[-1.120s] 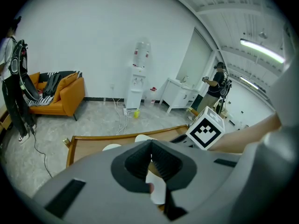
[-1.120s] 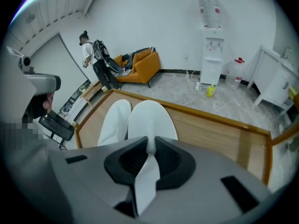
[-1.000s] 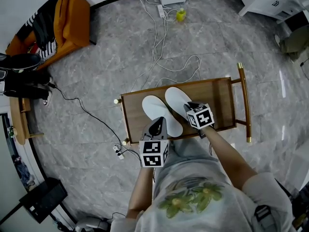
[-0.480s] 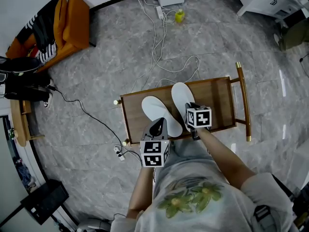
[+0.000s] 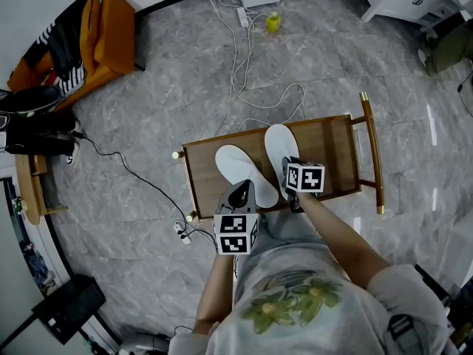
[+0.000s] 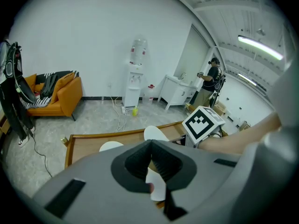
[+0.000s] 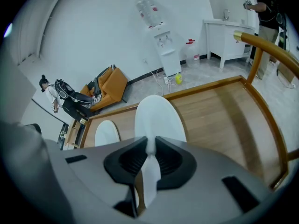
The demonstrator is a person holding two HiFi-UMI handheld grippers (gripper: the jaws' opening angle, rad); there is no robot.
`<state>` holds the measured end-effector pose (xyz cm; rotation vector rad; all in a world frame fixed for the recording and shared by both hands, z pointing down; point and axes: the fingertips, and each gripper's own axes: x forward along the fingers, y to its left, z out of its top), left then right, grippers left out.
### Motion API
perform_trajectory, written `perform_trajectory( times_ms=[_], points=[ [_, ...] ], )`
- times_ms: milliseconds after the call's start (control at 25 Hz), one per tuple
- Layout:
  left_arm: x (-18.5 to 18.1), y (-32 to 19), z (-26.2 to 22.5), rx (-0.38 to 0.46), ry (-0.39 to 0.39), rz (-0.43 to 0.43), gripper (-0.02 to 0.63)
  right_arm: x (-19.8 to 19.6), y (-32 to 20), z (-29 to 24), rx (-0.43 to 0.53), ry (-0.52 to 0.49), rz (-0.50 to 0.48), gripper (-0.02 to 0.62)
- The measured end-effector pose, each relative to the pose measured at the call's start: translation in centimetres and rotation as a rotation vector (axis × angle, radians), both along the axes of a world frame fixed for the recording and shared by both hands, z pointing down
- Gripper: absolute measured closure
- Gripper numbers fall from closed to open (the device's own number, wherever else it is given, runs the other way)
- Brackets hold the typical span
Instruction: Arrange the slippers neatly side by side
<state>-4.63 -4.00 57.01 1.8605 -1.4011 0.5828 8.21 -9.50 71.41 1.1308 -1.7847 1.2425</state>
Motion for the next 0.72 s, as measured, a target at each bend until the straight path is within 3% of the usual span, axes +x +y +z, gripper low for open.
perform_trajectory(
  times_ms=[280,560,720],
  points=[
    [0.0,0.1,0.1,-0.008,-0.001,0.006,0.591,-0.7,-0.1,-0.7,0.012,-0.041,-0.007,0.501],
    [0.2,0.1,0.2,-0.001,-0.009,0.013,0.591,-1.3,-0.8,-2.5,0.112,-0.029,-0.096,0.383],
    [0.2,0.2,0.1,0.000,-0.015,0.017,0.591,-2.0,-0.9,-4.4,0.192,-0.031,-0.165,0.371]
  ],
)
